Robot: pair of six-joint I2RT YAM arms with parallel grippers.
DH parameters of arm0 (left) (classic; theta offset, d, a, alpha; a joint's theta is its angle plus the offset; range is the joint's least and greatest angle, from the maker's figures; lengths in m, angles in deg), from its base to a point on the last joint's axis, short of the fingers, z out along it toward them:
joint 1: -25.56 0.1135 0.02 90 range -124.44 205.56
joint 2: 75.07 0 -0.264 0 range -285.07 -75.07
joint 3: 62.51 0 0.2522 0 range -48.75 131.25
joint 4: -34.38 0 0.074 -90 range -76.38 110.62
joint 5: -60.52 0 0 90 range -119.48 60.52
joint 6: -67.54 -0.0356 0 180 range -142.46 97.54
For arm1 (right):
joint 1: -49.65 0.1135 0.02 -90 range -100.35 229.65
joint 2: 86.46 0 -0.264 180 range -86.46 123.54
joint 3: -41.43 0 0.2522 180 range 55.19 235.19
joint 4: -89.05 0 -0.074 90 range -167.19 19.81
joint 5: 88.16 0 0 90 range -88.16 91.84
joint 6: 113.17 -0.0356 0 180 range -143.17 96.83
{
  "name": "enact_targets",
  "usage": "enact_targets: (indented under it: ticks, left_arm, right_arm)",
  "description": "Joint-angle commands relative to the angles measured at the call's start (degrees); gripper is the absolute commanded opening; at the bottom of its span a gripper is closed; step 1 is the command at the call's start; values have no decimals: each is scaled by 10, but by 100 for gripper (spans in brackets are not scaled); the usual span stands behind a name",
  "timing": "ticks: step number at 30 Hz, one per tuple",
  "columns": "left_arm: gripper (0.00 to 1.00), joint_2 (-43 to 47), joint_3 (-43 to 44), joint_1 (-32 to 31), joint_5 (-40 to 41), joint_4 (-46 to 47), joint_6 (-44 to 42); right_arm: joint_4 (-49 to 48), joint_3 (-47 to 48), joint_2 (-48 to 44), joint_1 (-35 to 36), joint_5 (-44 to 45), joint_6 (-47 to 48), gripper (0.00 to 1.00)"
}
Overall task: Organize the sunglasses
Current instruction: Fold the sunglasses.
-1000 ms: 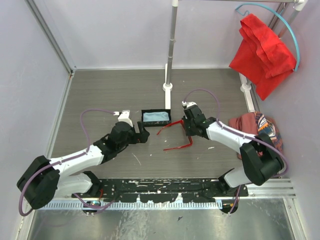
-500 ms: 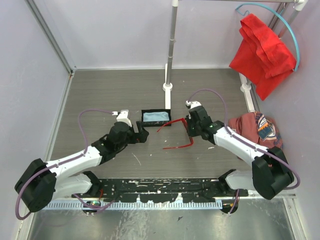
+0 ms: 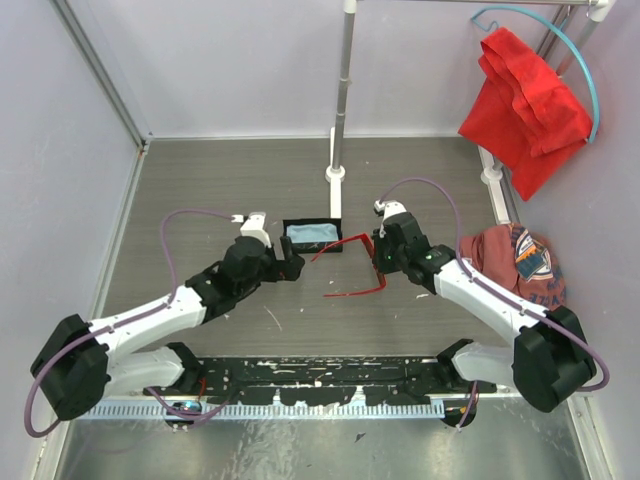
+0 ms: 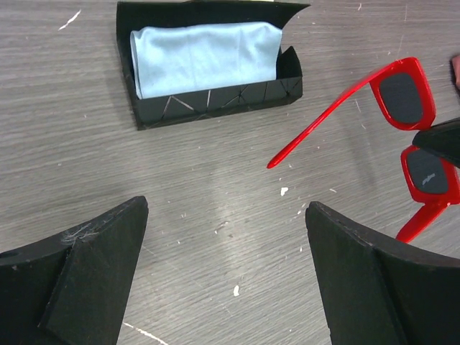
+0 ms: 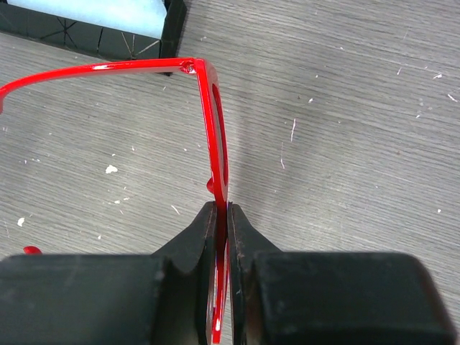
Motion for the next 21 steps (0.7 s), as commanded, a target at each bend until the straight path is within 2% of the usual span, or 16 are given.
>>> enact_targets:
  ticks: [1, 5, 13, 21]
  left_arm:
    - [98, -25, 46, -5, 31, -19, -20]
    - [98, -79, 111, -5, 66, -66, -38]
    - [98, -203, 194, -15, 111, -85, -60]
    - [98, -256, 237, -47, 114, -85, -58]
  right_arm:
    - [-27, 0, -15, 3, -7, 3, 1]
    - [-24, -1, -26, 3, -8, 3, 1]
    - [-15, 2, -48, 3, -10, 2, 1]
    - [-9, 9, -61, 3, -5, -3, 1]
